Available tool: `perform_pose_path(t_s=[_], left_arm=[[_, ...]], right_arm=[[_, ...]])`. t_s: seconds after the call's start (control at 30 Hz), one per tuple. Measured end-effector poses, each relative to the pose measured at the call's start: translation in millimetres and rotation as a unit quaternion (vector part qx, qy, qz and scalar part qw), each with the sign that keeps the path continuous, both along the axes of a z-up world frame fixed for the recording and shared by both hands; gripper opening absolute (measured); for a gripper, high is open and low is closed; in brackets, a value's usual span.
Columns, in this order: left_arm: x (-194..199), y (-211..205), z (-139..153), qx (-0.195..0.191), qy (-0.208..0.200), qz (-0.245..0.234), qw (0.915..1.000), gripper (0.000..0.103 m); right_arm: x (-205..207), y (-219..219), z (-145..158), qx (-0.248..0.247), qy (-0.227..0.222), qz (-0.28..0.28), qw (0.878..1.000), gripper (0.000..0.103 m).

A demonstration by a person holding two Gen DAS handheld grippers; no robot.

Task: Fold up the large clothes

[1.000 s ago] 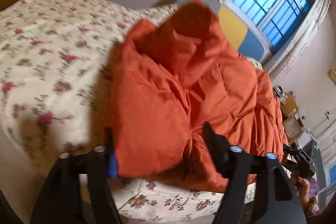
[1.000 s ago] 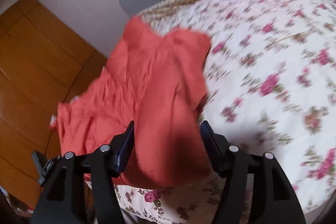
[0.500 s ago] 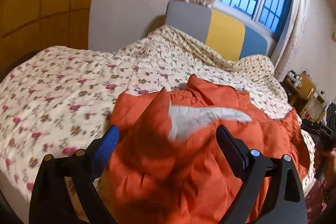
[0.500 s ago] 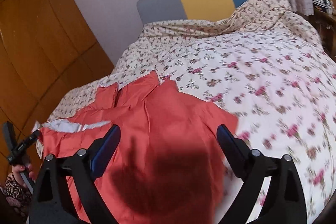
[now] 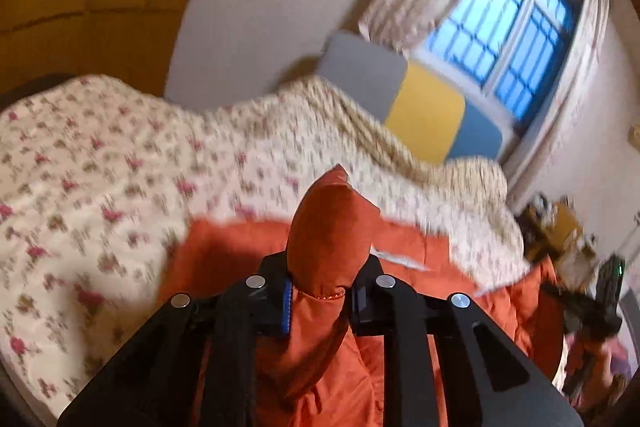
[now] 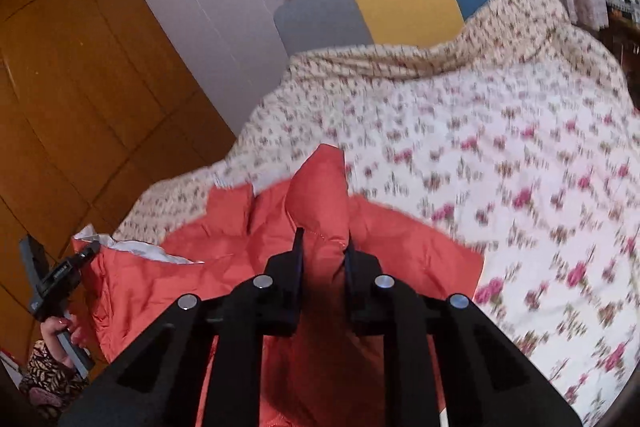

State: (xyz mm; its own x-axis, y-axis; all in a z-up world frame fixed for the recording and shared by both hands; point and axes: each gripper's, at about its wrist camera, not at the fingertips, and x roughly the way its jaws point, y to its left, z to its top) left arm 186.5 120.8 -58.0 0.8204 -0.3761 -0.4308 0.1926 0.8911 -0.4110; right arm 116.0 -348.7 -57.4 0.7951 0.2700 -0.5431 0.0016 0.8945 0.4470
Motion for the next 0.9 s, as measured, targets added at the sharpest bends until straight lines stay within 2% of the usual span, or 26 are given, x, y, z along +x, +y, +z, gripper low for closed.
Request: perform_pose_path(t_s=[0.07,0.17,0.27,0.37,0.47,0.63,0.77,0.9], left_arm=[[2.3,5.4,18.5,-0.011,-0.023,0.017,0.9995,0.019],[10.2,6.1,34.3,-0.004,-0.051,0.037,0.998,0.019],[27.2,4.6,40.8,-0.007,-0.059,0.05,0.997,0.019],[45.7,-4.4,41.0,0.01,-0.061,0.064,0.996,0.019],[66.0,-13.5,34.9,0.029,-0.059,0.087,0.994,0.019],[94.5,-25.3,17.7,0.048,-0.047,0.118,0.9907,0.019],[107.4,-42.1,3.0,0.098,-0.063,0.136,0.9839,0.019],[124.9,-51.2,-19.2,0.138,-0.052,0.142,0.9788,0.019]], right_arm=[[2.6,-3.1,14.0,0.002,-0.02,-0.009,1.0,0.015],[8.8,-4.9,29.3,-0.004,-0.041,-0.028,0.999,0.015],[26.2,-9.9,35.2,0.006,-0.05,-0.053,0.997,0.015],[46.7,-10.8,33.5,0.0,-0.048,-0.07,0.996,0.015],[62.6,-12.6,23.9,-0.006,-0.04,-0.083,0.996,0.015],[94.3,-18.0,-8.4,-0.013,-0.013,-0.109,0.994,0.015],[113.3,-10.6,-31.6,-0.07,0.005,-0.115,0.991,0.015],[128.4,-12.4,-57.1,-0.081,0.031,-0.121,0.989,0.016]])
